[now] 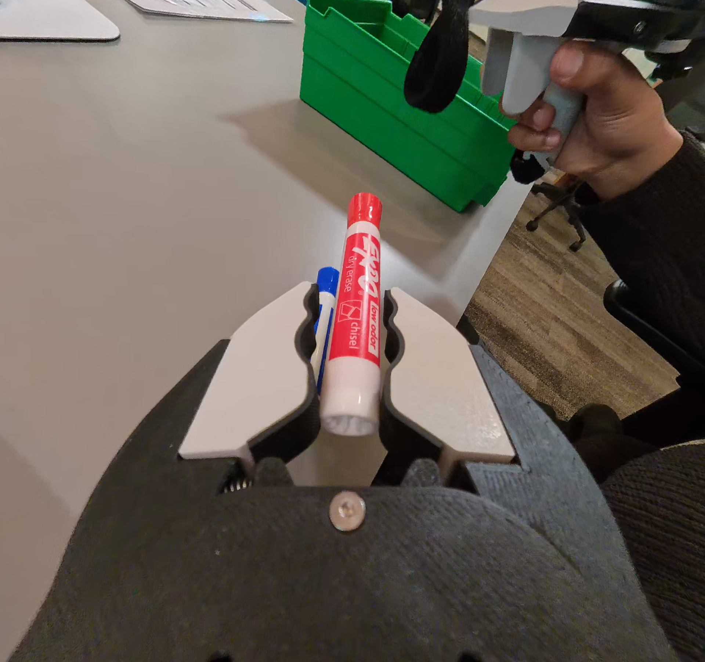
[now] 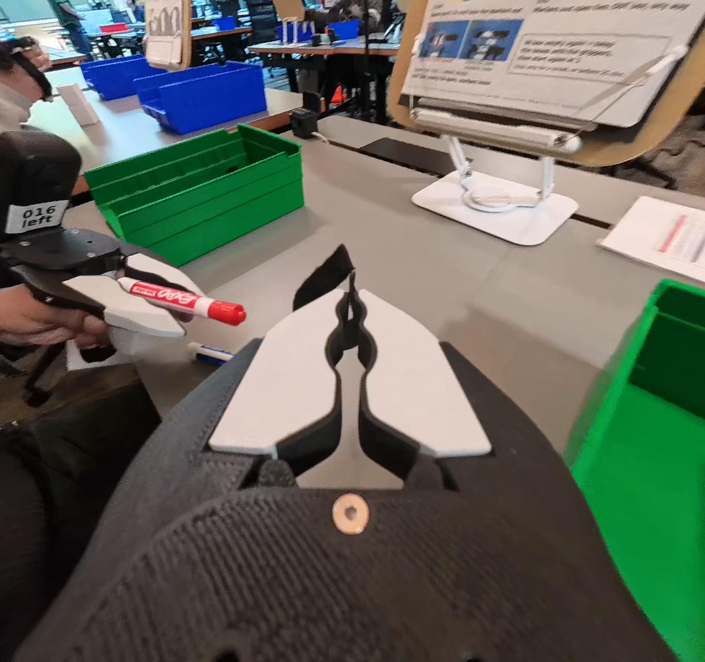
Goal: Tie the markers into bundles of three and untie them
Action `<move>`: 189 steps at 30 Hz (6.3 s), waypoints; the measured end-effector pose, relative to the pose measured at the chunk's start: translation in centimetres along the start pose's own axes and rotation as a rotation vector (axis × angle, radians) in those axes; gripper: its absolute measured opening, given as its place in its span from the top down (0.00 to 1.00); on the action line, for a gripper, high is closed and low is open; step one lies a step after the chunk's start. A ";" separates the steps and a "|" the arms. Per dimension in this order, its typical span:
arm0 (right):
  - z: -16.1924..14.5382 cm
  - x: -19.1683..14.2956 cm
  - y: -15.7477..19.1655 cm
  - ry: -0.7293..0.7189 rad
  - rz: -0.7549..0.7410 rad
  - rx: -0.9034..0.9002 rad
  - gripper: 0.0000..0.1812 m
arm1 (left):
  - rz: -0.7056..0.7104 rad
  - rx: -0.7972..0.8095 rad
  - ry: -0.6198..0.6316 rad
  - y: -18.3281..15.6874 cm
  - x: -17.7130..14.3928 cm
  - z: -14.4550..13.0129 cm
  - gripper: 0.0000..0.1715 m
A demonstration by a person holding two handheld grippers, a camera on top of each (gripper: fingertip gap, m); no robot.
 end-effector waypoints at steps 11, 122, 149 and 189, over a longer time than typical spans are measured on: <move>1.0 -10.0 -10.6 -0.141 -0.354 0.143 0.99 | 0.008 0.020 0.014 -0.3 0.4 -0.3 0.81; -3.1 0.3 9.7 0.243 0.203 -0.509 0.81 | 0.230 0.527 0.113 -0.5 0.3 -1.2 0.81; -5.7 3.2 7.9 0.345 0.023 -0.531 0.91 | 0.024 -0.008 -0.327 0.9 -4.2 4.3 0.52; -5.9 -11.8 -13.3 0.429 -0.615 -0.100 0.87 | 0.097 0.153 -0.149 -0.3 -1.5 1.7 0.55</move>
Point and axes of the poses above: each gripper's, where its closed fingertips meet, x out along the fingers, z out of its top, y = z × x across the jaws, the point moved 2 cm from there along -x, back along the fingers, and after that the axes turned 3 degrees about y, right-handed, at the moved point
